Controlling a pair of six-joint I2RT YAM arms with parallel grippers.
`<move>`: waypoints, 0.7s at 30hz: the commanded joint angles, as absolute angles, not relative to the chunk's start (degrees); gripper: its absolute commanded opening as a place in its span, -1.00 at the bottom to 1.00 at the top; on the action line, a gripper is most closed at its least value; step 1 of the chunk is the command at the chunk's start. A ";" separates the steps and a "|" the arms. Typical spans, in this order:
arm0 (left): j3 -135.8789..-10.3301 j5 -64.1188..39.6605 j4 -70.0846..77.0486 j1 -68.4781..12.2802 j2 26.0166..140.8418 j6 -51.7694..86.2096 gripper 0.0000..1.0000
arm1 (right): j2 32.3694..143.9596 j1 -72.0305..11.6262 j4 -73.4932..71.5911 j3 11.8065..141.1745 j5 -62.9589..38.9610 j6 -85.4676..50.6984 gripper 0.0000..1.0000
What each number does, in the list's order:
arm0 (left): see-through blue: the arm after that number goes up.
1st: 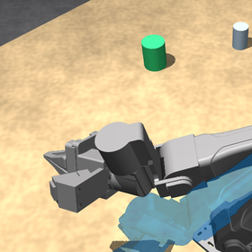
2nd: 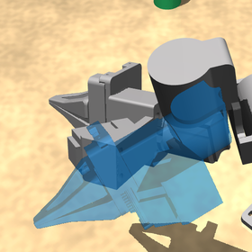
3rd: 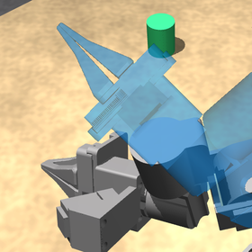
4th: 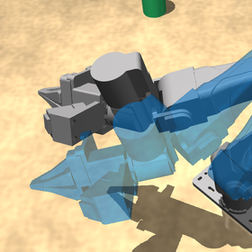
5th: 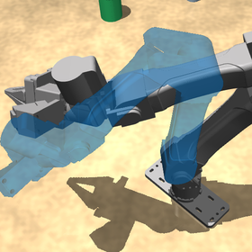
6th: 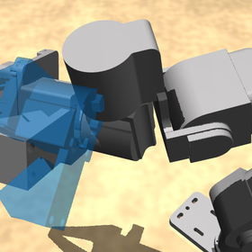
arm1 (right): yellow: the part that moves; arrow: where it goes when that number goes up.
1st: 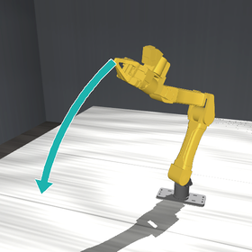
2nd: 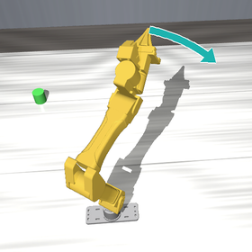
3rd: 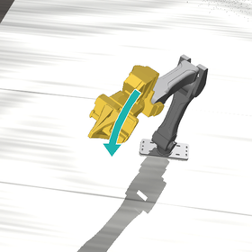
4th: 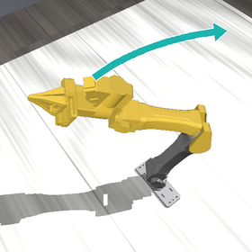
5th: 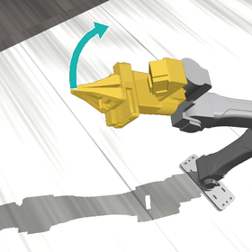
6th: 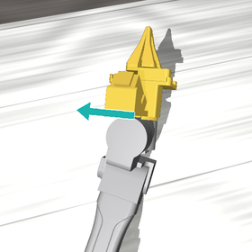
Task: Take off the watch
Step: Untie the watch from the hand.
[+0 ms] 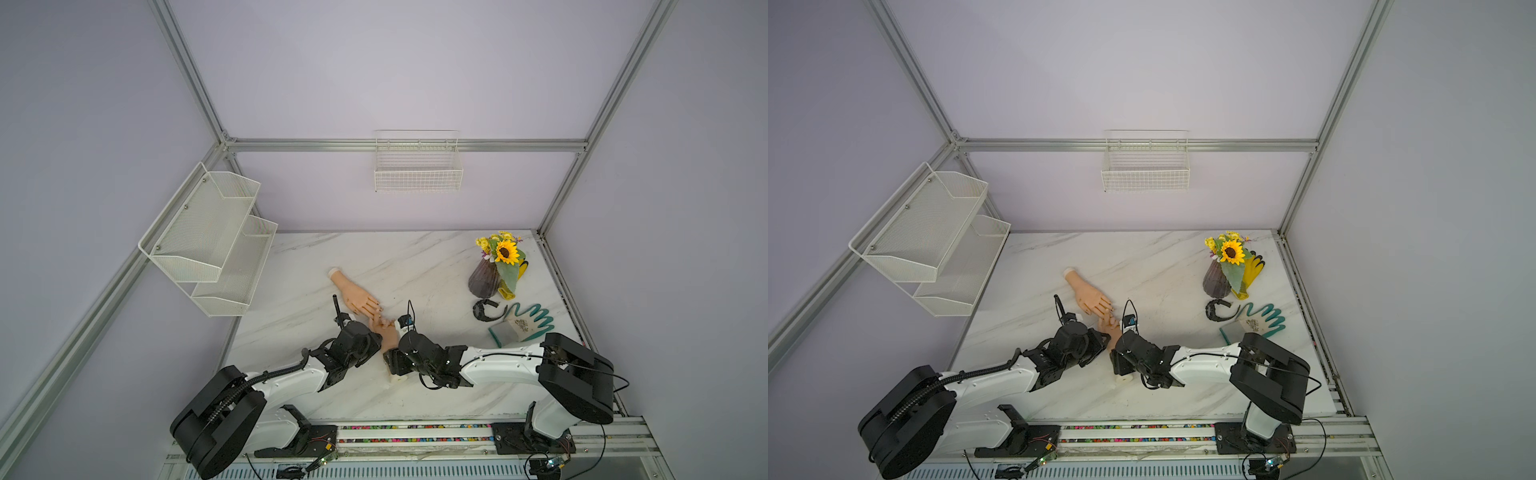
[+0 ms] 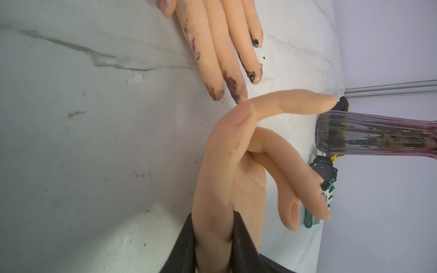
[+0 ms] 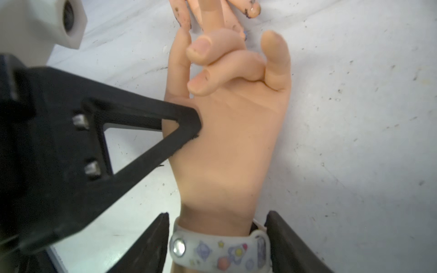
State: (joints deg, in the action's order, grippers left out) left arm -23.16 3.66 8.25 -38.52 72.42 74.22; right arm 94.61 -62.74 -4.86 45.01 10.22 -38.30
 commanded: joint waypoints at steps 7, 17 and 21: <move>-24.43 5.60 7.62 -38.50 71.01 72.42 -1.00 | 97.43 -64.90 -2.35 47.04 13.60 -38.53 0.33; -24.68 5.02 7.73 -38.50 72.41 71.54 -1.00 | 95.31 -64.93 0.32 46.67 18.08 -40.43 0.40; -24.84 4.92 7.47 -38.51 72.33 71.37 -1.00 | 94.49 -64.91 0.99 46.54 19.16 -40.47 0.41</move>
